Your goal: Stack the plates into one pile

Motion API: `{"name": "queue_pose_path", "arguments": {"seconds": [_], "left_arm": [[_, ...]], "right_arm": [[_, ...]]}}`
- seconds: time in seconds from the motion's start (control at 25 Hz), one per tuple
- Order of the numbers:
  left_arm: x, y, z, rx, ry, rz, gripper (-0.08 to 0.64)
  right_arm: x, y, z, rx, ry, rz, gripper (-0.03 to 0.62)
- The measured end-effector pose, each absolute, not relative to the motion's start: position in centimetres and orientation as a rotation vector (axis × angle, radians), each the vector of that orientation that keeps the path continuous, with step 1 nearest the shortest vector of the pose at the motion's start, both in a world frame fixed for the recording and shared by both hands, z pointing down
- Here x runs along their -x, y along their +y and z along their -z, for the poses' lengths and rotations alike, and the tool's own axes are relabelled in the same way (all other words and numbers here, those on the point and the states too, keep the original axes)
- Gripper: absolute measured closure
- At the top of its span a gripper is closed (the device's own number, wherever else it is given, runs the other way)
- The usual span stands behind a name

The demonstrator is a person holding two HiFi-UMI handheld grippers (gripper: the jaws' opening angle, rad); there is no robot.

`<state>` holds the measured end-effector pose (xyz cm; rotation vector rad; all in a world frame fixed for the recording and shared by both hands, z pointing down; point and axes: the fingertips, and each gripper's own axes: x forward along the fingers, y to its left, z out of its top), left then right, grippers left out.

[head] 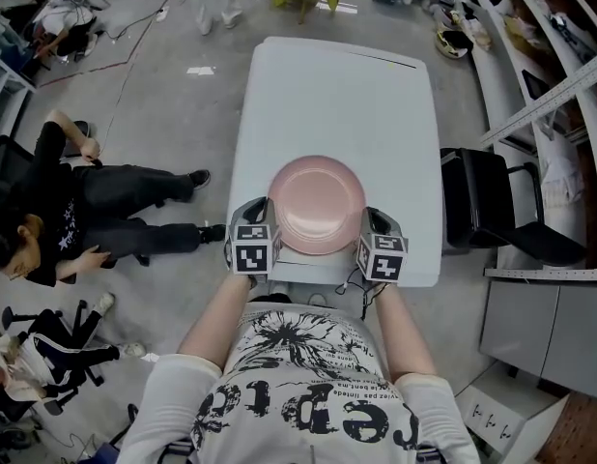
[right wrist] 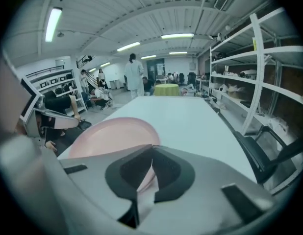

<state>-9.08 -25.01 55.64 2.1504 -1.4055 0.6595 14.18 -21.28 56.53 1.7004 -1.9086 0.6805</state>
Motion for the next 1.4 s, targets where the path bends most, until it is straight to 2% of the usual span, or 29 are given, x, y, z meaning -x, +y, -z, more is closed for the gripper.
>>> {"name": "queue_pose_path", "arguments": {"seconds": [0.04,0.4,0.68,1.4], "left_arm": [[9.0,-25.3,-54.5,-2.179,-1.412,-0.613,0.558],[5.6,-25.6,-44.7,-2.477,-1.332,-0.283,0.558],[3.5,-23.9,-38.3,-2.72,-1.208,-0.079,0.558],[2.6,-23.0,-36.3,-2.858,-1.165,-0.093,0.558]], "right_arm": [[-13.9,-21.6,-55.4,-1.711,-1.952,-0.662,0.584],[-13.2,-22.6,-44.3,-1.798,-2.243,-0.273,0.586],[-12.8,-21.5,-38.8,-1.811,-2.361,-0.126,0.588],[-10.8,-20.5,-37.9,-1.727,-2.432,-0.168,0.588]]}}
